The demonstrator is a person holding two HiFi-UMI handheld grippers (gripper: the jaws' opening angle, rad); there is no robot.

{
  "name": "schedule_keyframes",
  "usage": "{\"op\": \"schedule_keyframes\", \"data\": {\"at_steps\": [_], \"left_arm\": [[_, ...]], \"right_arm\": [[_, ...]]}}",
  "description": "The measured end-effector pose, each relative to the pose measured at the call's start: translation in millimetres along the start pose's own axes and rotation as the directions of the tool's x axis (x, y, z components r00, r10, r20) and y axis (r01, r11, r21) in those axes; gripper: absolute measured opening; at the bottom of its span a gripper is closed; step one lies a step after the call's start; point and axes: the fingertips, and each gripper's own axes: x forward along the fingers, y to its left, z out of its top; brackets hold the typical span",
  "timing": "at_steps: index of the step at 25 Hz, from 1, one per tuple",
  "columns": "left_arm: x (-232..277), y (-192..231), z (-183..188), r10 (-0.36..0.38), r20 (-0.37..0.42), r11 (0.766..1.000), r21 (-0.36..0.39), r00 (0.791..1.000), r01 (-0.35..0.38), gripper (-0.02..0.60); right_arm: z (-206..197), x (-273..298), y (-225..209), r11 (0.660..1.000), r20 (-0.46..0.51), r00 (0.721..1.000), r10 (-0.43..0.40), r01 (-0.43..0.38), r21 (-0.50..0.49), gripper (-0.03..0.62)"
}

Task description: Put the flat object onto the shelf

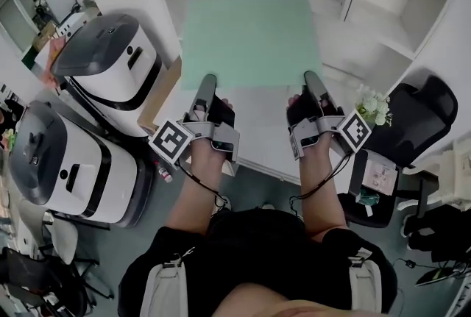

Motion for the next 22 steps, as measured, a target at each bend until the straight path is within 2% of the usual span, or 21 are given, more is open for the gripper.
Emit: {"op": "schedule_keyframes", "data": {"at_steps": [4, 11, 17, 22], "left_arm": [[21.4, 1.5, 14.6, -0.034, -0.064, 0.999, -0.014, 0.997, 0.033, 0.041], [45.7, 14.1, 31.4, -0.055, -0.151, 0.997, -0.06, 0.987, 0.046, 0.046], [64.5, 13.3, 16.6, -0.084, -0.234, 0.993, -0.103, 0.969, 0.062, 0.048], [72.8, 10.3, 14.1, -0.105, -0.258, 0.988, -0.135, 0.96, 0.071, 0.049]], "right_arm": [[-4.5, 9.9, 0.9, 1.0, 0.068, 0.998, 0.012, -0.011, -0.014, 0.046], [-15.1, 14.4, 1.8, 0.999, 0.168, 0.986, 0.001, 0.007, -0.05, 0.048], [-3.2, 0.4, 7.2, 0.997, 0.258, 0.966, -0.011, 0.031, -0.071, 0.049], [-0.5, -2.1, 16.1, 0.995, 0.293, 0.956, -0.014, 0.042, -0.091, 0.049]]}}
